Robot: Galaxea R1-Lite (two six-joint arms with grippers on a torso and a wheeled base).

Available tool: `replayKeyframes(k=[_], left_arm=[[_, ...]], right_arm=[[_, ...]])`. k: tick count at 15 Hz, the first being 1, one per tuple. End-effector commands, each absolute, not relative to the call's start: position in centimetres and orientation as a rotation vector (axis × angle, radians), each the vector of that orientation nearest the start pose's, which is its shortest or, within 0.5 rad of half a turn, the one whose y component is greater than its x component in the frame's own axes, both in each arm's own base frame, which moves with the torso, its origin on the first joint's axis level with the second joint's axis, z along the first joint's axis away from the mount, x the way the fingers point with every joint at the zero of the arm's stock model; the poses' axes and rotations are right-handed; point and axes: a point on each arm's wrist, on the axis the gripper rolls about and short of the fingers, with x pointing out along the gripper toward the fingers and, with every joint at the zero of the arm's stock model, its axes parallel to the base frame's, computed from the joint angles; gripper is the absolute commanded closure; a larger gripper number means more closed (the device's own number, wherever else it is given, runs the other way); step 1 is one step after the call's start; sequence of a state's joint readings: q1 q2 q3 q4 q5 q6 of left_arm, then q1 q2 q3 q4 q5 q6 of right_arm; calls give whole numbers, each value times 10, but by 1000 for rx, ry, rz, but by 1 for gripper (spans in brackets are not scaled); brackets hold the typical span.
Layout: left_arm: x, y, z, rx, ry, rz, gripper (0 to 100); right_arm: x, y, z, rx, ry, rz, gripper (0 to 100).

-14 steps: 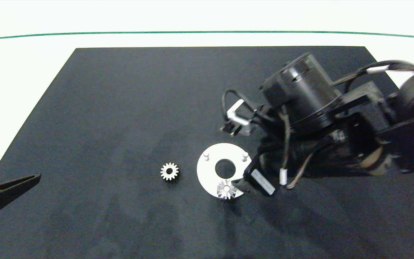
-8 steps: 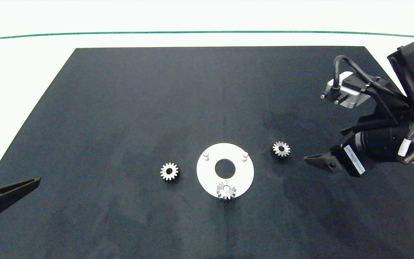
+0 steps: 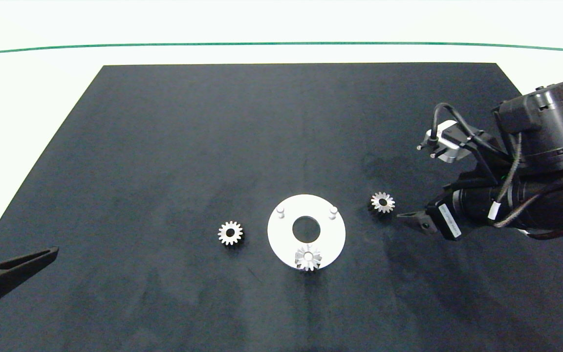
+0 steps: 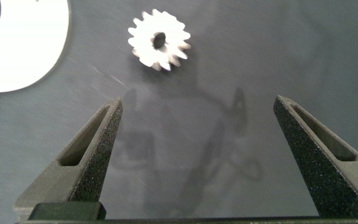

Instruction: Install three planetary gears onto the carrier pins

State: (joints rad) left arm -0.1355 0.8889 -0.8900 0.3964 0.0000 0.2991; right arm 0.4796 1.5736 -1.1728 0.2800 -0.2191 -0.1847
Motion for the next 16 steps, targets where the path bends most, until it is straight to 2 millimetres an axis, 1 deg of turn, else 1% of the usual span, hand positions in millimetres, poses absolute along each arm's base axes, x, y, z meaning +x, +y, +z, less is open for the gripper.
replayKeyframes(k=[1, 3, 6, 10, 15, 16], left_arm=[[80, -11, 269, 324, 377, -194, 0], [80, -11, 268, 327, 378, -195, 0], [81, -11, 268, 327, 381, -195, 0], [81, -11, 268, 327, 381, -195, 0], [81, -11, 268, 327, 382, -197, 0], [81, -11, 268, 327, 382, -198, 0]], right_arm=[[257, 132, 226, -418, 653, 343, 0], [259, 134, 223, -407, 662, 381, 0], [271, 139, 216, -401, 682, 389, 0], [283, 140, 212, -373, 671, 412, 0], [285, 138, 213, -355, 657, 428, 0], [287, 138, 212, -352, 653, 424, 1]])
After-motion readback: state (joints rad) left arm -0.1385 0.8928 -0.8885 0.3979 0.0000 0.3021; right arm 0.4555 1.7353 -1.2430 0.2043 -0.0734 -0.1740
